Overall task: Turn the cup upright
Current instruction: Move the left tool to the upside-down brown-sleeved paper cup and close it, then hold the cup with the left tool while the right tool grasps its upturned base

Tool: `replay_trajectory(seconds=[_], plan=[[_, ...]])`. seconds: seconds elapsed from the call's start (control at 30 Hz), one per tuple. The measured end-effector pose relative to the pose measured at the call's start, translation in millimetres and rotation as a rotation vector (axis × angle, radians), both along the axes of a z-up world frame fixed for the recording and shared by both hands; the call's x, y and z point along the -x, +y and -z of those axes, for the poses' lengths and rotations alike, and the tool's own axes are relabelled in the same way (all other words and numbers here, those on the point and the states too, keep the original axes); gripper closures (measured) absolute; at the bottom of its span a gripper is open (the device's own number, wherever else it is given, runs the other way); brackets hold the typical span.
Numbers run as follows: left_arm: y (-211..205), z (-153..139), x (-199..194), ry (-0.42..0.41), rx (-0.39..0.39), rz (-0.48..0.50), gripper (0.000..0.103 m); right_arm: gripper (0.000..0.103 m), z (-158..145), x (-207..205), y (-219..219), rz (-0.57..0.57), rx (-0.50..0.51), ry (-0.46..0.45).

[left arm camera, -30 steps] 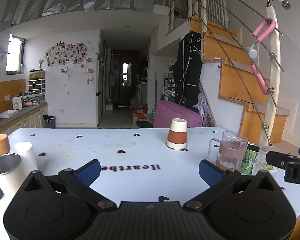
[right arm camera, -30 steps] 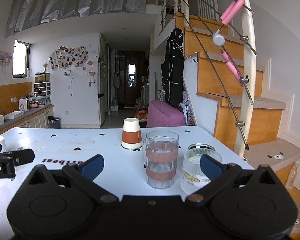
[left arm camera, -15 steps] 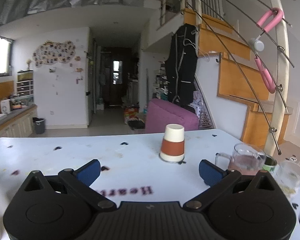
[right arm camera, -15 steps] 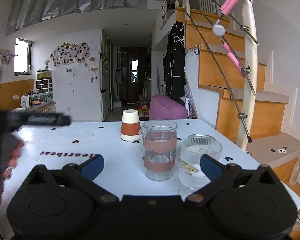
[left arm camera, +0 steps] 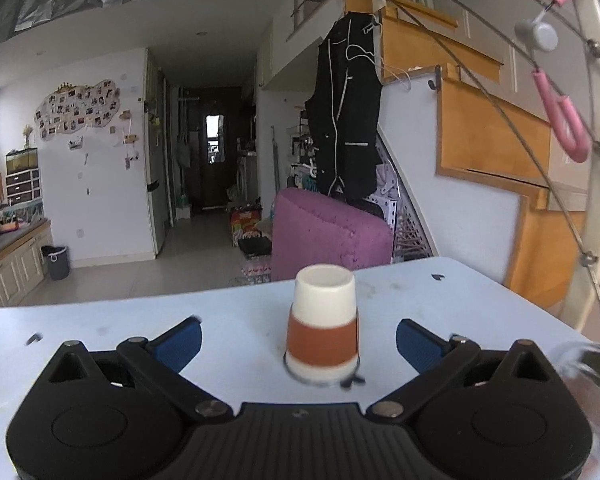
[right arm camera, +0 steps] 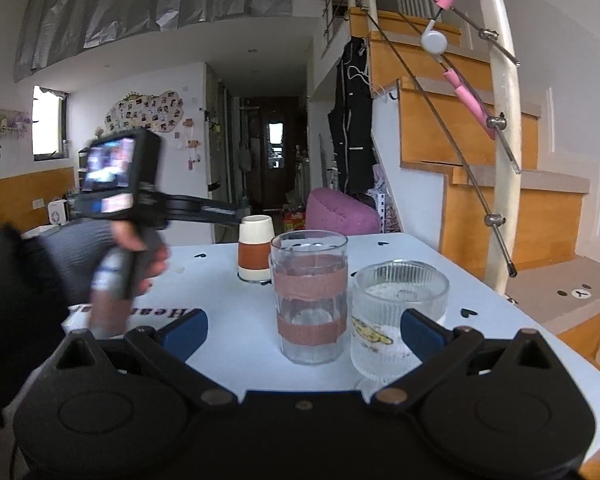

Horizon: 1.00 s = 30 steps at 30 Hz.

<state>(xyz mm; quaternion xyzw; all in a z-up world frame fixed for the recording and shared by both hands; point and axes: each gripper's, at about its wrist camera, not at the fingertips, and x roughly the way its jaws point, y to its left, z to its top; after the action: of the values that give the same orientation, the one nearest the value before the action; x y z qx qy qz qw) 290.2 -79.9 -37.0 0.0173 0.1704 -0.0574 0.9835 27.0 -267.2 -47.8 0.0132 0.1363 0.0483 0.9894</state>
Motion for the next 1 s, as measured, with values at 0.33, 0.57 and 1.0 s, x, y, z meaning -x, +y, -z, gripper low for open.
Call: replay_trajectory(seconds=[0.33,0.57,1.0], plan=[[-28.5,48.2,-76.4,0.085,-0.005,0.024,0.013,0.0,9.0,-17.4,-7.2,-0.033,0.024,-0.007],[-39.3,66.4,-106.7,0.09,-0.043,-0.014,0.018,0.0,12.2,-25.8,-8.0,-0.035,0.052,-0.009],[-24.9,63.4,-77.5,0.139,-0.043,0.057,0.029,0.0,8.5,-19.6,-3.8,-0.03,0.045,-0.023]])
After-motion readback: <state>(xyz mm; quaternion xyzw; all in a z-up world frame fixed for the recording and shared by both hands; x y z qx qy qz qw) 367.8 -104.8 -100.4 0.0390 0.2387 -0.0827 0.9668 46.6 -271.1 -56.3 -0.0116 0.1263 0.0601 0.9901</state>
